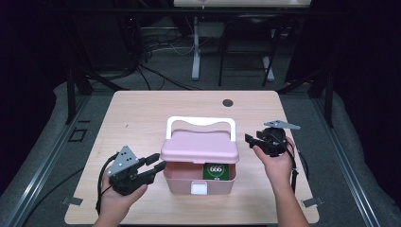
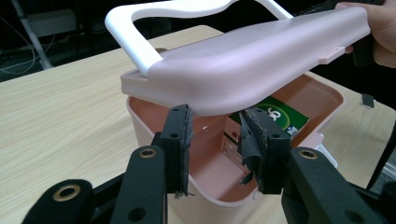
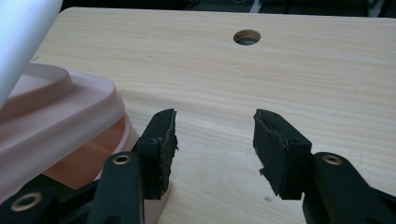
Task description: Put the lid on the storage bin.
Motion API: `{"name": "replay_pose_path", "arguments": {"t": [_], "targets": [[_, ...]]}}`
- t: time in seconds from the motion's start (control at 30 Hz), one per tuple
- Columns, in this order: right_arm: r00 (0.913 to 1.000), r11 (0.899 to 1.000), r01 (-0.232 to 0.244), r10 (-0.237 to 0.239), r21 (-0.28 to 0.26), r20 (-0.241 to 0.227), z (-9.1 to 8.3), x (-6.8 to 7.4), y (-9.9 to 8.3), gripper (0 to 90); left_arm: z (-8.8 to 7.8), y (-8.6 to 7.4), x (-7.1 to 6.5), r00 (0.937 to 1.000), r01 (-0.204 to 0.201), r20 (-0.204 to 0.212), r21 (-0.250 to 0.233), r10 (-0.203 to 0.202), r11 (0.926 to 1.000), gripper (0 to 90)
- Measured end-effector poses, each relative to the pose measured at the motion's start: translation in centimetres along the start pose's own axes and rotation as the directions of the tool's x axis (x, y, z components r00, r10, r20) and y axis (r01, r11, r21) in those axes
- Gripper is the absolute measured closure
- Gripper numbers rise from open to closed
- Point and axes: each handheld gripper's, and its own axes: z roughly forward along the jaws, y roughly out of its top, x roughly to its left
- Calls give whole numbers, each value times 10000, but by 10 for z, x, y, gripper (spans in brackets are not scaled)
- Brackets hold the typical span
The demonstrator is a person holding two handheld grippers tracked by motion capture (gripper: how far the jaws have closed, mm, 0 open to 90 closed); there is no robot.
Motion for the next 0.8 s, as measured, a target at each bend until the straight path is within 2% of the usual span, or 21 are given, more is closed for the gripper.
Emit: {"name": "replay_pose_path", "arguments": {"t": [0.47, 0.57, 0.6, 0.8], "targets": [[10000, 9999, -57, 56, -128, -46, 2, 1, -1, 486, -4, -11, -4, 10000, 40, 22, 62, -41, 10000, 675], [10000, 10000, -28, 28, 28, -32, 0, 1, 0, 486, -4, -14, -4, 10000, 45, 61, 87, -46, 10000, 680], [10000, 9999, -45, 45, -103, -37, 1, 1, -1, 486, -5, -16, -4, 9999, 79, 72, 109, -80, 9999, 680], [10000, 10000, -11, 10, -73, -32, 2, 1, -1, 486, -7, -18, -4, 9999, 149, 15, 7, -149, 9999, 698]]}}
